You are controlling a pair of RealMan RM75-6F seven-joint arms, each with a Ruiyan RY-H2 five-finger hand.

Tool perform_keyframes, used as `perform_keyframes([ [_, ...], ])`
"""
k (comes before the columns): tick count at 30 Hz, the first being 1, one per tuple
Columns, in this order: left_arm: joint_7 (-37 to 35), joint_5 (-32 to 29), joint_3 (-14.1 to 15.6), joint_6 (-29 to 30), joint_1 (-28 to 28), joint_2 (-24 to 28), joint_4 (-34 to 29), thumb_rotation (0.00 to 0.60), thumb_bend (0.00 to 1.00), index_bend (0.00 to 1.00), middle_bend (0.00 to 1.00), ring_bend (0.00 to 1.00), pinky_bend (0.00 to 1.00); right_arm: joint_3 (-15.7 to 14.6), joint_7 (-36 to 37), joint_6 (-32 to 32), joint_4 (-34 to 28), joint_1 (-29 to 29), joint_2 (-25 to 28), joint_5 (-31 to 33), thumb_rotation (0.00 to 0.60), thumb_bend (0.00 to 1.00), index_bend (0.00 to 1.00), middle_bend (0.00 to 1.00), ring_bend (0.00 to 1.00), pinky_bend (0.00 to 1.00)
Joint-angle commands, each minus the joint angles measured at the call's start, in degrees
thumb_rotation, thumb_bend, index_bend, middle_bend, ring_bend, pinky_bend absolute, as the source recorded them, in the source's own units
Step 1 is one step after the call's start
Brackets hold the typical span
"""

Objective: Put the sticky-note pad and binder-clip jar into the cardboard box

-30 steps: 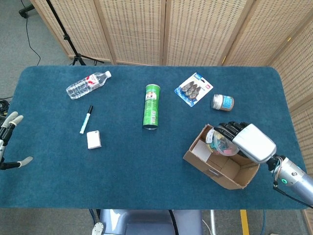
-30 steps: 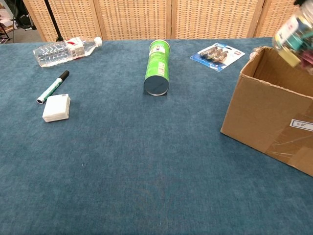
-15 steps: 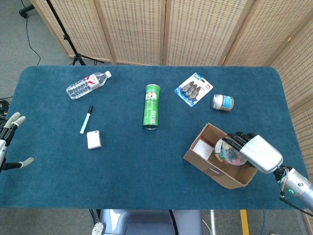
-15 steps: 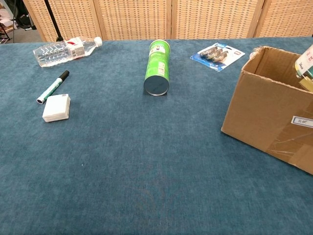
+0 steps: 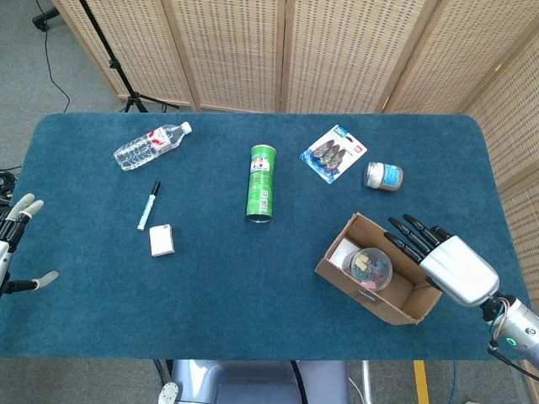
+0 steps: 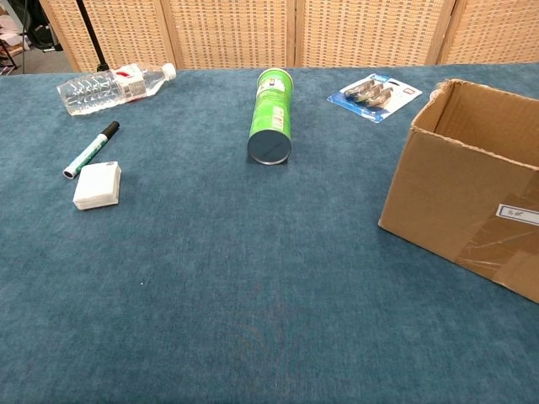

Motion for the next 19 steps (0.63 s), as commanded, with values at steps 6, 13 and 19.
perform_keyframes([
  [6,3.33,-0.43,-0.5,3.8,1.79,-1.31,-0.33,0.6,0.0,0.0,0.0,0.0,0.0,3.58,-0.46,11.39,-1.08,-8.11,-3.4,6.3,0.6,0.0,0.03,0.0,0.0,0.23],
  [13,4.47,0.17,-0.15,6.95,3.58,-4.23,2.31,0.6,0.0,0.0,0.0,0.0,0.0,4.57,0.66,13.98,-1.64,-13.64,-10.47,13.61,0.6,0.0,0.0,0.0,0.0,0.1],
  [19,4.84,0.74,-0.03,9.01,4.59,-7.06,5.5,0.6,0.0,0.0,0.0,0.0,0.0,4.3,-0.45,15.07,-0.78,-17.36,-15.32,17.14,0.6,0.0,0.0,0.0,0.0,0.03],
])
